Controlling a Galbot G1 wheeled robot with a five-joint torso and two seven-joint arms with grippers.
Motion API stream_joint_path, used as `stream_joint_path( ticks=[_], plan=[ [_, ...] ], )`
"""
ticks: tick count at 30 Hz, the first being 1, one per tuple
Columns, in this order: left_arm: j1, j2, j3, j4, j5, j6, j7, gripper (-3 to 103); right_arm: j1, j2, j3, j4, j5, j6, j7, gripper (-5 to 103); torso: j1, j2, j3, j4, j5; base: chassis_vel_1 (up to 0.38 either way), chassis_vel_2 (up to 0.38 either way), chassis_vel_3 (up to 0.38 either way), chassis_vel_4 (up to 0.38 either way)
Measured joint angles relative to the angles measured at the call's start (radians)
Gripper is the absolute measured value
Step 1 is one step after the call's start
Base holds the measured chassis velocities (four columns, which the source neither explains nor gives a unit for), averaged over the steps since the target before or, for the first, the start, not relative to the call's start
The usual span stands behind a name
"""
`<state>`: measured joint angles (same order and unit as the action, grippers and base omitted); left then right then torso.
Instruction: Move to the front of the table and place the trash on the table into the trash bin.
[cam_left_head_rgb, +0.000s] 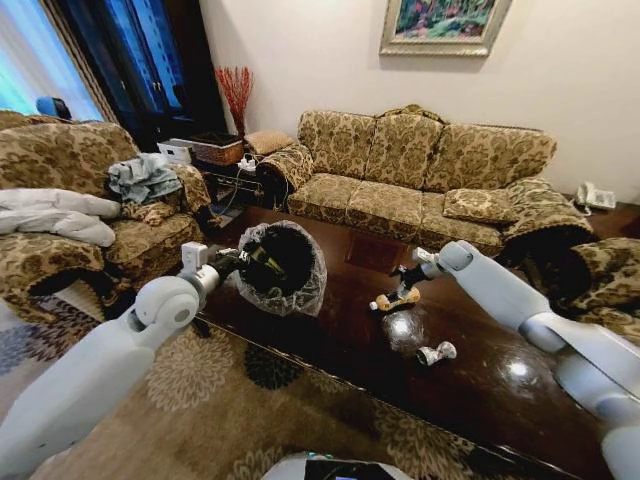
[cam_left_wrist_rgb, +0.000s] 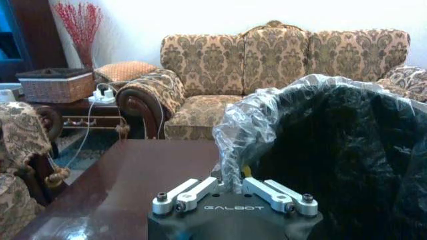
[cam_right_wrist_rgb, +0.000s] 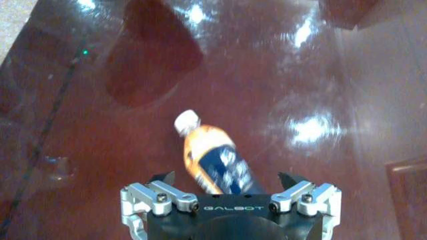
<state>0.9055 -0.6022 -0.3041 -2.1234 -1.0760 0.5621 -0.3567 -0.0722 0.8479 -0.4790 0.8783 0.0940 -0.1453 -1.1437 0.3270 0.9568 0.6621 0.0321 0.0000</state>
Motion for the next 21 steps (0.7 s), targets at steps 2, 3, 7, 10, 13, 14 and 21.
stream_joint_path(
  ticks=[2, 3, 7, 10, 13, 14, 21],
  plan=[
    [0.000, 0.001, 0.000, -0.002, -0.004, 0.004, -0.003, 2, -0.013, -0.007, 0.021, -0.014, -0.005, 0.016, -0.018, 100, 0.000, 0.000, 0.000, -0.0001, -0.0001, 0.000, 0.000, 0.000, 0.000],
    [0.000, 0.001, 0.000, -0.004, -0.008, 0.006, -0.006, 2, -0.019, -0.007, 0.031, -0.022, -0.007, 0.024, -0.021, 100, 0.000, 0.000, 0.000, 0.0000, 0.0001, 0.000, 0.000, 0.000, 0.000],
    [0.001, 0.007, -0.002, -0.010, -0.023, 0.012, -0.014, 2, -0.030, 0.014, 0.061, -0.053, -0.034, 0.043, -0.031, 100, 0.000, 0.000, 0.000, 0.0001, 0.0000, 0.000, 0.000, 0.000, 0.000],
    [0.010, 0.019, -0.016, -0.016, -0.035, 0.013, -0.018, 2, -0.032, 0.027, 0.072, -0.060, -0.072, 0.044, -0.059, 100, 0.000, 0.000, 0.000, 0.0004, 0.0001, 0.000, 0.000, 0.000, 0.000],
    [0.024, 0.030, -0.035, -0.022, -0.049, 0.013, -0.019, 2, -0.032, 0.036, 0.079, -0.063, -0.117, 0.043, -0.104, 100, 0.000, 0.000, 0.000, 0.0005, 0.0000, 0.000, 0.000, 0.000, 0.000],
    [0.029, 0.033, -0.043, -0.024, -0.054, 0.013, -0.019, 2, -0.034, 0.041, 0.082, -0.066, -0.135, 0.045, -0.119, 100, 0.000, 0.000, 0.000, 0.0006, -0.0001, 0.000, 0.000, 0.000, 0.000],
    [0.040, 0.041, -0.060, -0.032, -0.069, 0.014, -0.018, 2, -0.060, 0.088, 0.116, -0.110, -0.153, 0.077, -0.105, 100, 0.000, 0.000, 0.000, 0.0001, -0.0006, 0.000, 0.000, 0.000, 0.000]
  ],
)
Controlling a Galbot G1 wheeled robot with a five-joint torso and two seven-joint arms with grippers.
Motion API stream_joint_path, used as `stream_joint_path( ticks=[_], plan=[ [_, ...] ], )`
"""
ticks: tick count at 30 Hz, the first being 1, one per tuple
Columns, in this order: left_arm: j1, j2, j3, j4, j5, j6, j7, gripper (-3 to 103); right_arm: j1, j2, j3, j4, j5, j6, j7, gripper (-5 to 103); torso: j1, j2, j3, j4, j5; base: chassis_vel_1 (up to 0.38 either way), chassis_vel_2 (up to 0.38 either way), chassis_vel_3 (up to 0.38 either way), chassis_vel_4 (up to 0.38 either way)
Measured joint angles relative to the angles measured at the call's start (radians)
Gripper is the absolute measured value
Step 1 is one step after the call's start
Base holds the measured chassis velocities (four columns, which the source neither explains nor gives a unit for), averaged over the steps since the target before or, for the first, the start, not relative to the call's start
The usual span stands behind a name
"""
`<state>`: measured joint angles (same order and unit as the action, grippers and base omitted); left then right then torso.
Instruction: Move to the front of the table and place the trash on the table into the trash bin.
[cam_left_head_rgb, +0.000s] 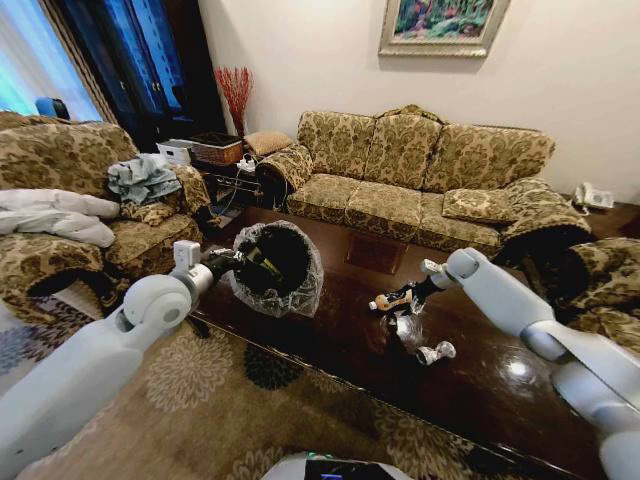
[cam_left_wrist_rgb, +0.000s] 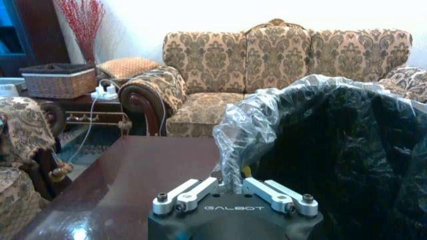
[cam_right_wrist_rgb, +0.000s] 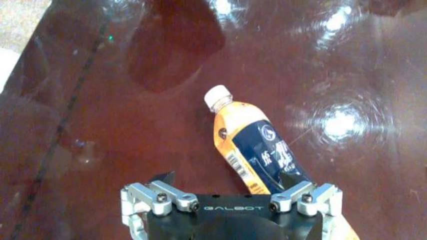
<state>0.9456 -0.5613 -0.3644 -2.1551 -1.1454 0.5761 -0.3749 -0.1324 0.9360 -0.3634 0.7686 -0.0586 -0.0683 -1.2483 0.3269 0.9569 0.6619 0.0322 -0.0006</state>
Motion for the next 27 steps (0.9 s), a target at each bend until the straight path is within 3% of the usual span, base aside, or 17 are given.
stream_joint_path(
  ticks=[8, 16, 18, 27],
  plan=[
    [0.001, 0.004, -0.003, -0.003, -0.012, 0.002, -0.003, 2, -0.007, 0.051, 0.050, -0.063, -0.024, 0.042, 0.013, 100, 0.000, 0.000, 0.000, 0.0000, -0.0005, 0.000, 0.000, 0.000, 0.000],
    [-0.017, 0.009, 0.004, 0.007, -0.021, 0.004, -0.002, 2, 0.036, 0.067, 0.032, -0.067, -0.029, 0.065, -0.011, 100, 0.000, 0.000, 0.001, 0.0002, 0.0020, 0.000, 0.000, 0.000, 0.000],
    [-0.025, 0.004, 0.010, 0.012, -0.022, 0.005, -0.001, 2, 0.080, 0.088, 0.019, -0.078, -0.074, 0.116, -0.026, 100, 0.001, 0.000, 0.001, 0.0004, 0.0002, 0.000, 0.000, 0.000, 0.000],
    [-0.024, -0.002, 0.007, 0.016, -0.028, 0.005, 0.001, 2, 0.117, 0.163, 0.020, -0.155, -0.205, 0.179, -0.031, 100, 0.000, 0.000, 0.000, 0.0005, 0.0005, 0.000, 0.000, 0.000, 0.000]
  ],
)
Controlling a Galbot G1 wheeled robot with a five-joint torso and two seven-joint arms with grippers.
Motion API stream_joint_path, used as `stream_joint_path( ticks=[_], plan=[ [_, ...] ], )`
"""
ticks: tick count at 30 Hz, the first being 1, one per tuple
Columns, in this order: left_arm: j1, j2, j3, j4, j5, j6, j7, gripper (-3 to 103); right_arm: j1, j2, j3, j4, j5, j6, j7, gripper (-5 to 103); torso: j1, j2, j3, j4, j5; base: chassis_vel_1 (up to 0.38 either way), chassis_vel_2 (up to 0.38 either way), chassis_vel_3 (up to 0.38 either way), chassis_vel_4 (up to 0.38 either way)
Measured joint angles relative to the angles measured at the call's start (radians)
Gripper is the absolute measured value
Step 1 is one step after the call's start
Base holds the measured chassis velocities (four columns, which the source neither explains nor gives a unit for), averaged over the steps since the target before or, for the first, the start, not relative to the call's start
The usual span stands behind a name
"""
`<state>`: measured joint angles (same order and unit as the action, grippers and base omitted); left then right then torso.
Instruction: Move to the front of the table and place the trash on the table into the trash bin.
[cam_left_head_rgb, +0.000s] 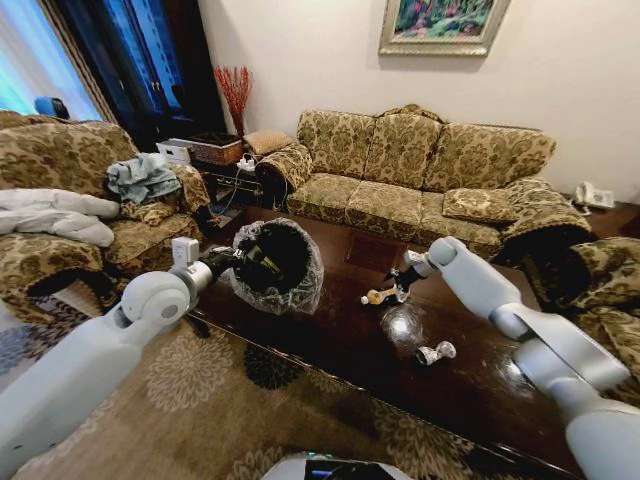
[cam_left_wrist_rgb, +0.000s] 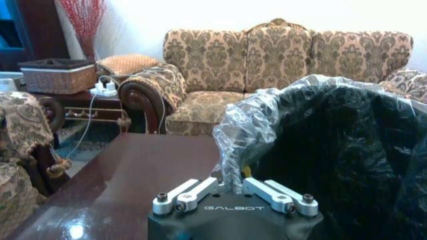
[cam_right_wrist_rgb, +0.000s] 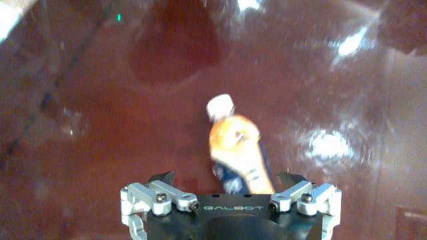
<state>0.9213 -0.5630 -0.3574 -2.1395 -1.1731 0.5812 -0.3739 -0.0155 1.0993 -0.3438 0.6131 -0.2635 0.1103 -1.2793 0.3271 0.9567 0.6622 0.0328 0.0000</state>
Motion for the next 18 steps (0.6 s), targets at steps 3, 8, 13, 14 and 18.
stream_joint_path(
  ticks=[3, 8, 13, 14, 18],
  plan=[
    [0.001, 0.001, -0.006, 0.003, -0.007, 0.000, 0.000, 2, 0.002, 0.030, 0.026, -0.045, -0.070, 0.000, 0.004, 100, 0.000, 0.000, 0.000, -0.0002, 0.0001, 0.000, 0.000, 0.000, 0.000],
    [0.000, 0.000, -0.006, 0.006, -0.008, 0.001, 0.001, 2, -0.002, 0.048, 0.040, -0.069, -0.056, -0.019, 0.041, 100, 0.000, 0.000, 0.000, -0.0001, 0.0000, 0.000, 0.000, 0.000, 0.000],
    [0.000, 0.004, -0.011, 0.007, -0.010, 0.001, 0.002, 2, -0.009, 0.059, 0.042, -0.077, -0.032, -0.032, 0.082, 100, 0.000, 0.000, 0.000, -0.0002, -0.0002, 0.000, 0.000, 0.000, 0.000],
    [0.000, 0.005, -0.015, 0.007, -0.012, 0.001, 0.002, 2, -0.015, 0.060, 0.043, -0.077, -0.033, -0.032, 0.088, 100, 0.000, 0.000, 0.000, -0.0002, -0.0001, 0.000, 0.000, 0.000, 0.000],
    [0.003, 0.010, -0.023, 0.005, -0.018, 0.001, 0.003, 2, -0.035, 0.059, 0.047, -0.065, -0.049, -0.031, 0.084, 100, 0.000, 0.000, 0.000, -0.0002, 0.0001, 0.000, 0.000, 0.000, 0.000]
  ],
)
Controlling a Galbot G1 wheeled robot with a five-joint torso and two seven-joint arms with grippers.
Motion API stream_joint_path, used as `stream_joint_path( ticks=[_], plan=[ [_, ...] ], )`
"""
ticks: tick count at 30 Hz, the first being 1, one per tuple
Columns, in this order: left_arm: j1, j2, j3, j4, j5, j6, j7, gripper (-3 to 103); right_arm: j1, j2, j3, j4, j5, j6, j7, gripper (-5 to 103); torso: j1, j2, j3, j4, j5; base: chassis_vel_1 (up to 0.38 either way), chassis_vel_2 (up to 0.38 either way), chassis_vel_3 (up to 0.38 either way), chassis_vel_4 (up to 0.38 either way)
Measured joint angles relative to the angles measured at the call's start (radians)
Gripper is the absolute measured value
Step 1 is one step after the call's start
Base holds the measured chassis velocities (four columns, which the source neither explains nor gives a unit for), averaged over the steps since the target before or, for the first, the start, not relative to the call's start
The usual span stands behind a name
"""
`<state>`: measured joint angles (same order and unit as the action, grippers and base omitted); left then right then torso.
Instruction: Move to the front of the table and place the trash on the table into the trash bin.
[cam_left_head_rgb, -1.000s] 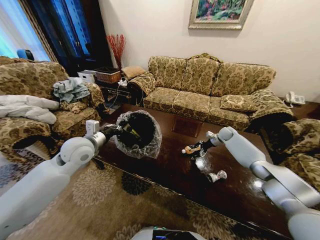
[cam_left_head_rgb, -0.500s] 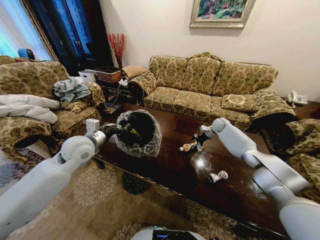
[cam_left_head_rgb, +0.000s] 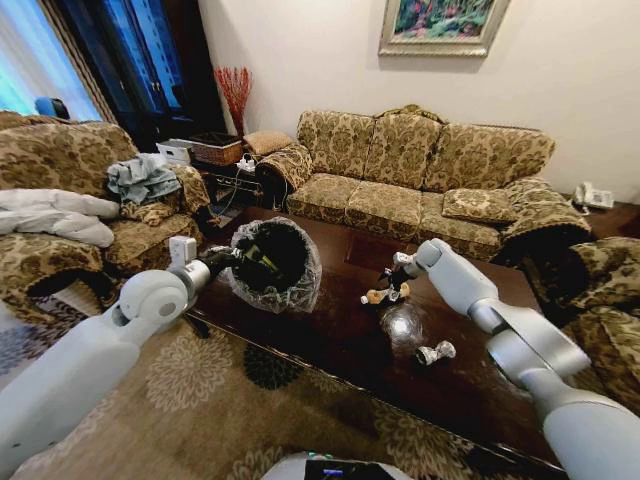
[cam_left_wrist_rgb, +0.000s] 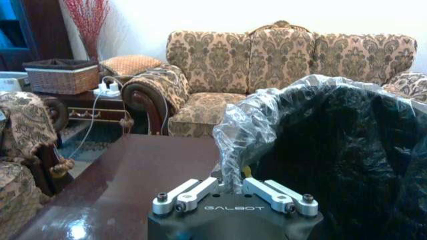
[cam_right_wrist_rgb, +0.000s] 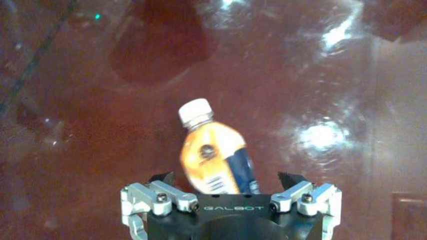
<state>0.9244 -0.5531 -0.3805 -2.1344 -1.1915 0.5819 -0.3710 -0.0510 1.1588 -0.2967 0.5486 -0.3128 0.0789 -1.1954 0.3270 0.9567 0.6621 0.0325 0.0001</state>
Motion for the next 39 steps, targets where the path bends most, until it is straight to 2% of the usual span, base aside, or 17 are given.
stream_joint_path(
  ticks=[4, 5, 7, 9, 10, 15, 17, 20, 27, 29, 30, 32, 34, 35, 37, 38, 39],
  plan=[
    [0.001, 0.001, -0.007, -0.004, -0.004, 0.000, 0.000, 2, -0.007, -0.001, 0.011, 0.006, -0.028, 0.008, -0.010, 100, 0.000, 0.000, 0.000, 0.0000, -0.0001, 0.000, 0.000, 0.000, 0.000],
    [0.004, 0.002, -0.010, -0.007, -0.005, 0.000, 0.000, 2, -0.009, -0.001, 0.015, 0.006, -0.028, 0.009, -0.010, 103, 0.000, 0.000, 0.000, 0.0000, -0.0002, 0.000, 0.000, 0.000, 0.000],
    [0.006, 0.002, -0.012, -0.009, -0.006, 0.000, 0.001, 2, -0.011, -0.002, 0.018, 0.007, -0.028, 0.010, -0.010, 100, 0.000, 0.000, 0.000, -0.0001, -0.0001, 0.000, 0.000, 0.000, 0.000],
    [0.008, -0.002, -0.015, -0.010, -0.006, -0.001, 0.001, 2, -0.018, -0.006, 0.019, 0.009, -0.008, 0.005, -0.027, 90, 0.000, 0.000, 0.000, 0.0000, -0.0002, 0.000, 0.000, 0.000, 0.000],
    [0.008, -0.002, -0.015, -0.010, -0.006, -0.001, 0.001, 2, -0.018, -0.006, 0.019, 0.009, -0.008, 0.005, -0.027, 90, 0.000, 0.000, 0.000, 0.0000, -0.0002, 0.000, 0.000, 0.000, 0.000],
    [-0.006, -0.004, -0.023, -0.011, -0.026, -0.002, -0.001, 2, -0.034, -0.011, 0.020, 0.030, 0.024, -0.023, -0.067, 63, 0.000, 0.000, 0.000, -0.0003, -0.0001, 0.000, 0.000, 0.000, 0.000],
    [-0.006, -0.003, -0.026, -0.011, -0.027, -0.002, -0.001, 2, -0.035, -0.011, 0.022, 0.032, 0.021, -0.025, -0.070, 63, 0.000, 0.000, 0.000, -0.0003, -0.0003, 0.000, 0.000, 0.000, 0.000],
    [0.000, -0.005, -0.035, -0.011, -0.028, -0.002, -0.001, 2, -0.043, -0.008, 0.026, 0.037, 0.014, -0.026, -0.074, 53, 0.000, 0.000, 0.000, -0.0002, -0.0009, 0.000, 0.000, 0.000, 0.000],
    [0.000, -0.005, -0.036, -0.014, -0.028, -0.002, -0.001, 2, -0.055, -0.006, 0.038, 0.049, 0.020, -0.025, -0.062, 41, 0.000, 0.000, 0.000, -0.0003, -0.0005, 0.000, 0.000, 0.000, 0.000],
    [-0.003, -0.008, -0.032, -0.014, -0.028, -0.002, -0.001, 2, -0.059, -0.019, 0.045, 0.065, 0.104, -0.033, -0.019, 41, 0.000, 0.000, 0.000, -0.0001, 0.0014, 0.000, 0.000, 0.000, 0.000],
    [-0.003, -0.008, -0.032, -0.014, -0.028, -0.002, -0.001, 2, -0.059, -0.019, 0.045, 0.065, 0.104, -0.033, -0.019, 41, 0.000, 0.000, 0.000, -0.0001, 0.0014, 0.000, 0.000, 0.000, 0.000],
    [-0.005, -0.012, -0.024, -0.014, -0.027, -0.002, 0.000, 2, -0.058, -0.038, 0.039, 0.089, 0.191, -0.053, 0.024, 41, 0.000, 0.000, 0.000, 0.0002, 0.0010, 0.000, 0.000, 0.000, 0.000],
    [-0.012, -0.014, -0.005, -0.013, -0.022, -0.002, -0.001, 2, -0.054, -0.079, 0.044, 0.163, 0.377, -0.119, 0.115, 41, 0.000, 0.000, 0.000, 0.0001, 0.0001, 0.000, 0.000, 0.000, 0.000],
    [-0.012, -0.014, -0.005, -0.013, -0.022, -0.002, -0.001, 2, -0.054, -0.079, 0.044, 0.163, 0.377, -0.119, 0.115, 41, 0.000, 0.000, 0.000, 0.0001, 0.0001, 0.000, 0.000, 0.000, 0.000],
    [-0.031, -0.011, 0.026, -0.009, -0.020, -0.002, 0.000, 2, -0.073, -0.137, 0.091, 0.313, 0.615, -0.211, 0.276, 41, 0.000, 0.000, 0.000, 0.0003, 0.0000, 0.000, 0.000, 0.000, 0.000],
    [-0.031, -0.011, 0.026, -0.009, -0.020, -0.002, 0.000, 2, -0.073, -0.137, 0.091, 0.313, 0.615, -0.211, 0.276, 41, 0.000, 0.000, 0.000, 0.0003, 0.0000, 0.000, 0.000, 0.000, 0.000],
    [-0.041, -0.008, 0.044, -0.006, -0.020, -0.002, 0.000, 2, -0.088, -0.170, 0.124, 0.405, 0.723, -0.253, 0.341, 41, 0.000, 0.000, 0.000, 0.0002, 0.0005, 0.000, 0.000, 0.000, 0.000]
  ],
)
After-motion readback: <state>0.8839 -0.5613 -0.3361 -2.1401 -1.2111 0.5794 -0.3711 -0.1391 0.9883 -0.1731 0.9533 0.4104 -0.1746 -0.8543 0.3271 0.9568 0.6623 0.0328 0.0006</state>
